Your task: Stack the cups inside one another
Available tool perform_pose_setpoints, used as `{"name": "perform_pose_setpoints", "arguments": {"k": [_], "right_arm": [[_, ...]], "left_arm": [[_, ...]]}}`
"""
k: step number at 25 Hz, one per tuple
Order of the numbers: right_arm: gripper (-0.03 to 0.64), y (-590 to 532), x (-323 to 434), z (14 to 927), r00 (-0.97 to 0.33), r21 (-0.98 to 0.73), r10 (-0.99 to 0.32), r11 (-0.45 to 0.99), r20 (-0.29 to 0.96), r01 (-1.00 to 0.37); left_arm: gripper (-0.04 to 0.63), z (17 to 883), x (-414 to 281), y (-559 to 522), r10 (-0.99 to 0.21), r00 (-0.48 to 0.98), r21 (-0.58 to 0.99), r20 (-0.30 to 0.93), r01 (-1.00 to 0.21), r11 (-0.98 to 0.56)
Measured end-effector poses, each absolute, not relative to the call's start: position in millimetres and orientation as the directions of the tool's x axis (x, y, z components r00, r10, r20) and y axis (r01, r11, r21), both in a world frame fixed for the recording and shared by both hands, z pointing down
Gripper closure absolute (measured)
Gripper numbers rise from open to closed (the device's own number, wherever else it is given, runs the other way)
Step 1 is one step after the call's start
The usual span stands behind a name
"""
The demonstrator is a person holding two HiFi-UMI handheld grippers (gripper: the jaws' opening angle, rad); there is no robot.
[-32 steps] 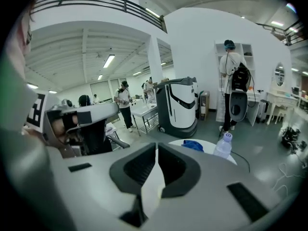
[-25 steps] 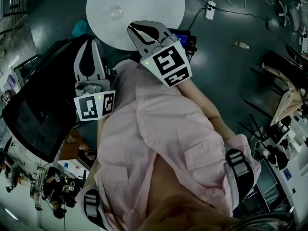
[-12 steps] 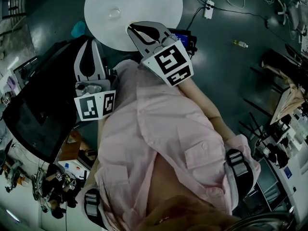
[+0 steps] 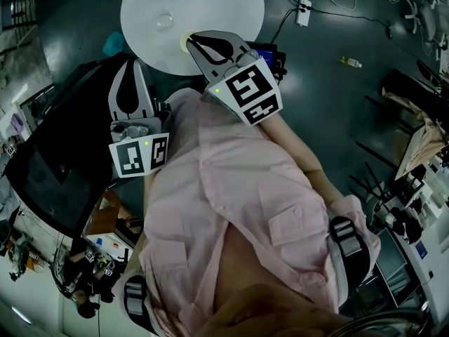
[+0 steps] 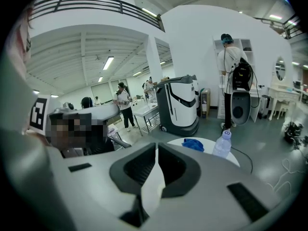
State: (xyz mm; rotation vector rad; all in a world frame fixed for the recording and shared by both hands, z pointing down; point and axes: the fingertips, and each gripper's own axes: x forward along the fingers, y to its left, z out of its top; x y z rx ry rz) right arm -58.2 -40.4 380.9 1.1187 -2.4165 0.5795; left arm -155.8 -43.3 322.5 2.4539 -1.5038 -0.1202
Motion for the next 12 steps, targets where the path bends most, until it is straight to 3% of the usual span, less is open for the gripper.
{"name": "perform_pose_setpoints", "arguments": {"k": [12], "right_arm": [[0.580, -44.1, -57.7, 381.7, -0.579, -0.187, -0.620, 0.580, 0.530, -0.793]], "left_arm": [[0.579, 321.8, -158.2, -45.5, -0.884, 0.464, 0.259, 0.063, -0.863, -0.435]]}}
